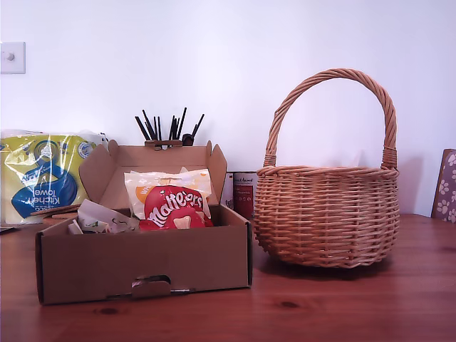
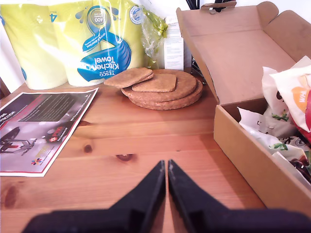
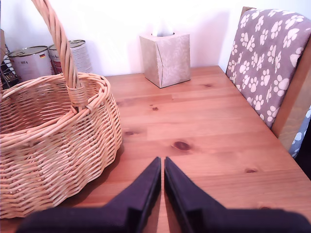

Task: Move the bags of Easter eggs from the cardboard box on the left into the woven basket on the right side.

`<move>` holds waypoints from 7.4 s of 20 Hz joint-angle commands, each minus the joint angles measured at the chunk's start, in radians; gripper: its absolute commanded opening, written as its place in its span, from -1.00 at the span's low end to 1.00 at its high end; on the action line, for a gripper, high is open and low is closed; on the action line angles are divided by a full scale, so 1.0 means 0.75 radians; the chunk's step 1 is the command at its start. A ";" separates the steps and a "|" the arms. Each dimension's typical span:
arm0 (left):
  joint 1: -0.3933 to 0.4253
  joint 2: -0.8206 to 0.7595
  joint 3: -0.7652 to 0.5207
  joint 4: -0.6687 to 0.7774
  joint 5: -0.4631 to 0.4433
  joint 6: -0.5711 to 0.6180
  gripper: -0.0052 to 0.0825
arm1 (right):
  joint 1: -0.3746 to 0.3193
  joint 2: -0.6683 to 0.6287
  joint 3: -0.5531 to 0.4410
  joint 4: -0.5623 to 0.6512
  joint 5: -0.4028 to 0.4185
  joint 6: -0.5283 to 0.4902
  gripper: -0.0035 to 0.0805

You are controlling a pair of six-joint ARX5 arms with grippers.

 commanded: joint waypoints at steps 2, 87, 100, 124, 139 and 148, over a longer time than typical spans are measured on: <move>-0.019 -0.014 -0.020 -0.028 0.016 0.002 -0.88 | -0.001 -0.008 -0.023 0.011 -0.001 0.000 -0.95; -0.559 2.380 1.191 0.700 0.699 0.166 -0.82 | 0.419 0.896 1.354 -1.339 -0.525 -0.222 -0.95; -0.536 1.961 1.256 0.448 0.719 0.167 -0.93 | 0.418 0.780 1.354 -1.197 -0.312 -0.217 -0.95; -1.085 2.371 1.426 0.999 0.233 0.129 -0.93 | 0.418 0.736 1.354 -1.130 -0.201 -0.213 -0.95; -1.118 2.663 1.630 0.671 0.173 -0.034 -0.93 | 0.418 0.736 1.354 -1.137 -0.215 -0.216 -0.95; -1.092 2.509 1.647 0.439 0.169 -0.034 -0.93 | 0.418 0.736 1.354 -1.137 -0.215 -0.216 -0.95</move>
